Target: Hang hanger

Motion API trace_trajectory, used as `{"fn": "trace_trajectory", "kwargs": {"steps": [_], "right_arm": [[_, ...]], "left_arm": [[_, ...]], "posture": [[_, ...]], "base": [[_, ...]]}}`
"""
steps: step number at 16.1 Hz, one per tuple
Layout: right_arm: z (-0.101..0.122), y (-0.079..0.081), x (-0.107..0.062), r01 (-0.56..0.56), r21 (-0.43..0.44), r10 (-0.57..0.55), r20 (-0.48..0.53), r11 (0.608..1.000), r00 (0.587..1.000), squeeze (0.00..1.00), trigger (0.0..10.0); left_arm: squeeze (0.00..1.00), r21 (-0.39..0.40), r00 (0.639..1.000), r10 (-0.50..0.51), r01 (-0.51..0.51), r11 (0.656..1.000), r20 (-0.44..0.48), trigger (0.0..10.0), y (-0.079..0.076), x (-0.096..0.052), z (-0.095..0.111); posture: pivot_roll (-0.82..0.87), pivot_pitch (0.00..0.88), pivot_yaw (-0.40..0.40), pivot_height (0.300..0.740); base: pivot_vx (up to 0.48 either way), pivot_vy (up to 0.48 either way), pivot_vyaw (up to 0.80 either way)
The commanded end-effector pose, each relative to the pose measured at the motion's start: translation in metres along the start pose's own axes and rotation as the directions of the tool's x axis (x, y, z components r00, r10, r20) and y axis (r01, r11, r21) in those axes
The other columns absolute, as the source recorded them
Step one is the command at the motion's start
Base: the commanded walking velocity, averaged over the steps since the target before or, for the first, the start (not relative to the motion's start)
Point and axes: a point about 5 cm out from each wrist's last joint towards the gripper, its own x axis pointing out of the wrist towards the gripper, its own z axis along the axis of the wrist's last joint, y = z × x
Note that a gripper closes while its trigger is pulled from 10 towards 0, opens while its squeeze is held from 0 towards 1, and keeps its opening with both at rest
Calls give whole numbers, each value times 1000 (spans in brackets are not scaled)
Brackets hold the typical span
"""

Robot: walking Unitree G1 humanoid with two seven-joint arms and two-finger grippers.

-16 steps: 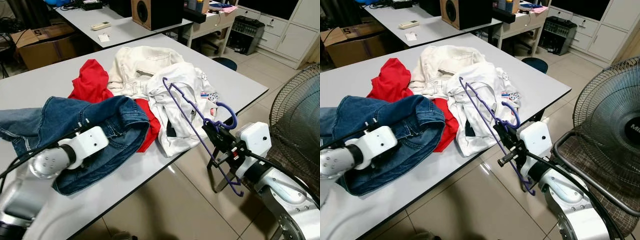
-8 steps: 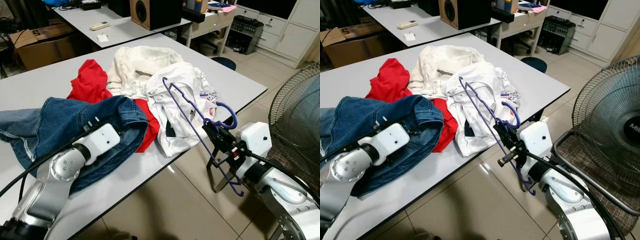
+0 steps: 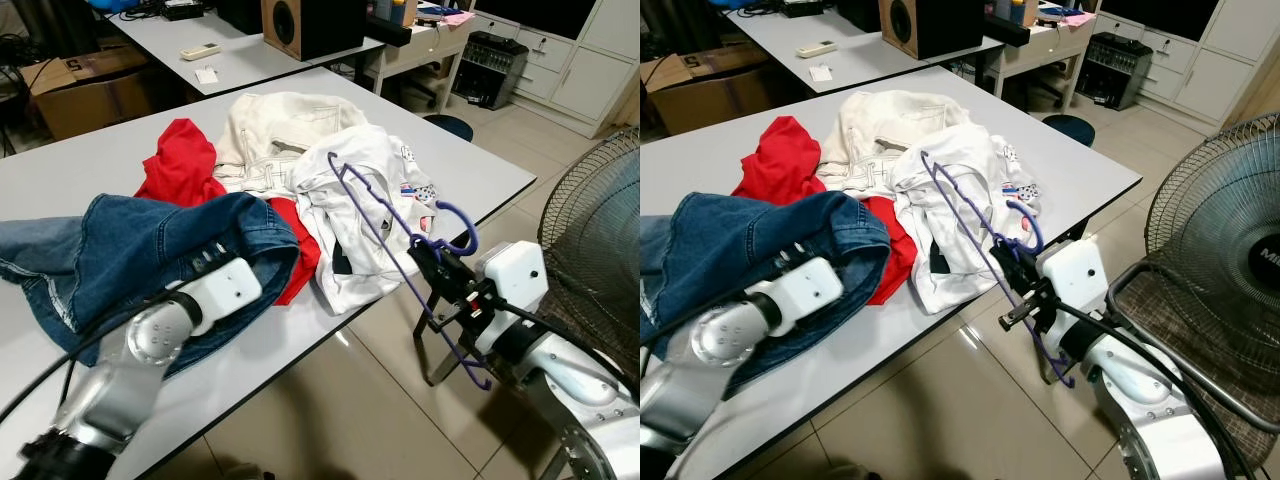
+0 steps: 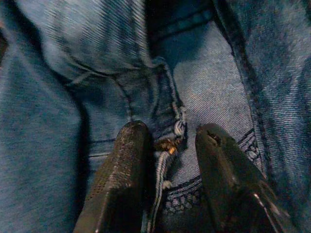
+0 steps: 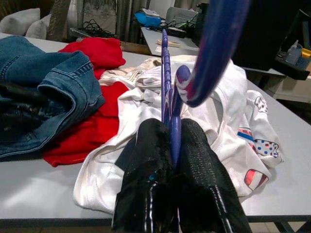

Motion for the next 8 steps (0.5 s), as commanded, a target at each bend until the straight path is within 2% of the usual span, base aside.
{"fn": "trace_trajectory", "kwargs": {"steps": [1,3,4,5,6,8], "right_arm": [[6,-3,-1,1,-17,0,14,1000,1000,0,10000],[7,-3,-1,-2,-20,2,13,1000,1000,0,10000],[8,-3,-1,-2,-23,2,13,1000,1000,0,10000],[8,-4,-2,0,-25,0,12,1000,1000,0,10000],[9,-5,-3,4,-28,-4,11,1000,1000,0,10000],[9,-5,-4,7,-31,-7,9,999,1000,0,10000]], "left_arm": [[0,29,1000,6,-6,1000,9,10000,0,5,5],[0,24,998,59,-59,998,-6,9882,7,14,8],[0,34,996,87,-86,996,-20,7373,11,16,7],[0,42,994,105,-103,994,-37,5647,15,16,4],[0,52,990,126,-123,991,-63,4980,19,15,-2],[0,69,985,148,-141,988,-95,4902,24,13,-9]], "posture": [[-53,0,-10,740],[-69,0,-8,740],[-76,0,-7,740],[-80,0,-5,740],[-86,0,-4,740],[-89,0,-3,740]], "base": [[0,0,0],[0,0,0],[0,0,0],[0,0,0],[0,0,0],[0,0,0]]}}
